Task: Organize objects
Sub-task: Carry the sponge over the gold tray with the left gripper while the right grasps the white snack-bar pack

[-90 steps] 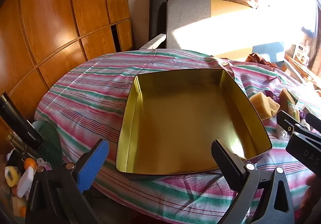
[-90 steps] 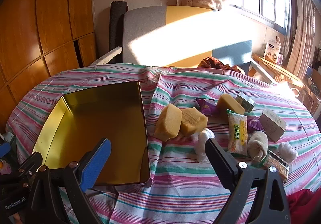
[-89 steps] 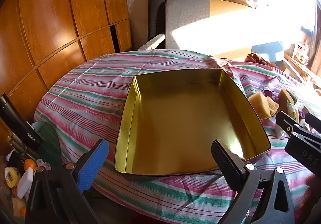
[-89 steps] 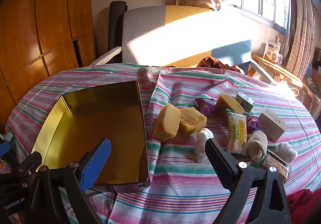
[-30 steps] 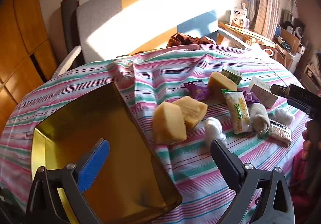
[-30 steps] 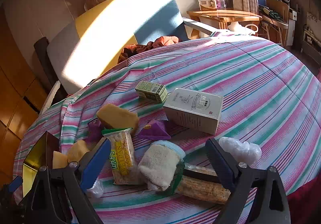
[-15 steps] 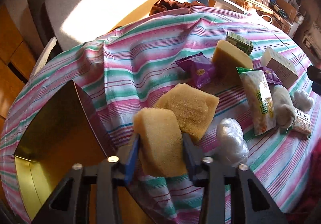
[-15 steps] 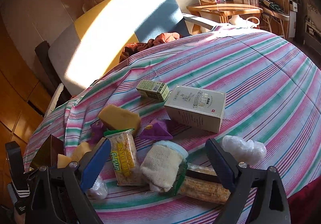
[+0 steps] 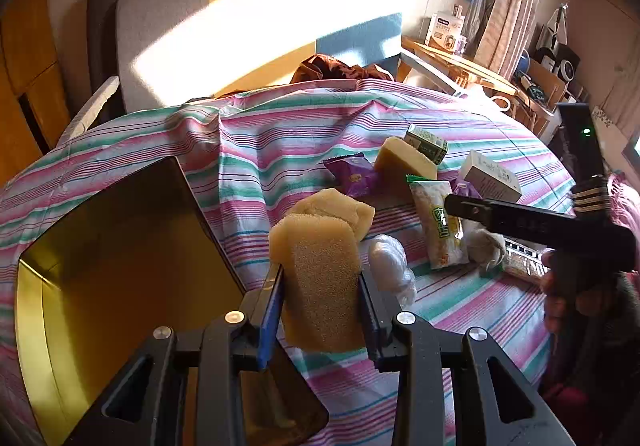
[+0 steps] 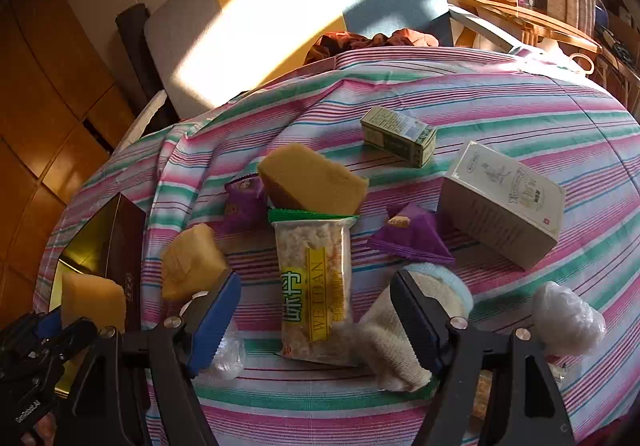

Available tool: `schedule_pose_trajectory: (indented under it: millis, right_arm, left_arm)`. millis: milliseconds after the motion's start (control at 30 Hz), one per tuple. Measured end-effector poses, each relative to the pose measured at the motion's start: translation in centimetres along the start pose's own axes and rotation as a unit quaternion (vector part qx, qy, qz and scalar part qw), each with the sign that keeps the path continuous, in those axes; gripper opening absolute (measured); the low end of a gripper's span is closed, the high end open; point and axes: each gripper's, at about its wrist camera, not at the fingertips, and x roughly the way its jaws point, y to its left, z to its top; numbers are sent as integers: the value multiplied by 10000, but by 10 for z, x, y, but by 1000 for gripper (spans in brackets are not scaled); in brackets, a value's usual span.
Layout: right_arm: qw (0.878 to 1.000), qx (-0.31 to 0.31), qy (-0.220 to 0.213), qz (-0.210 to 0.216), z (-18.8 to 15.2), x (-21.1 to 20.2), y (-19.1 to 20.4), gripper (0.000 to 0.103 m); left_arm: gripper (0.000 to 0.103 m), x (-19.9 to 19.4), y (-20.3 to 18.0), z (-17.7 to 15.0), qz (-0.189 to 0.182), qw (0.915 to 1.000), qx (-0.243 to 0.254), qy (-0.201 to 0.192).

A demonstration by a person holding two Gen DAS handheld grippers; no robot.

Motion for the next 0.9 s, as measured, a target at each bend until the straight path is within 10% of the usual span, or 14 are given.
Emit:
schedule_pose_trajectory:
  millis: [233,367,900]
  right_arm:
    - [9976,-468,220,-459,-2,24,12,72]
    - [9948,-672,467,-611,-5,38,16,40]
    - [9939,-975,11,-514,-6,14,31,39]
  left_arm:
    - [36,-37,26,-22,26,9990,-393,-199]
    - [36,-57,58,-36,258,9958,-819,-305]
    - [37,-43,238,-40,1591,9632,-2167,50]
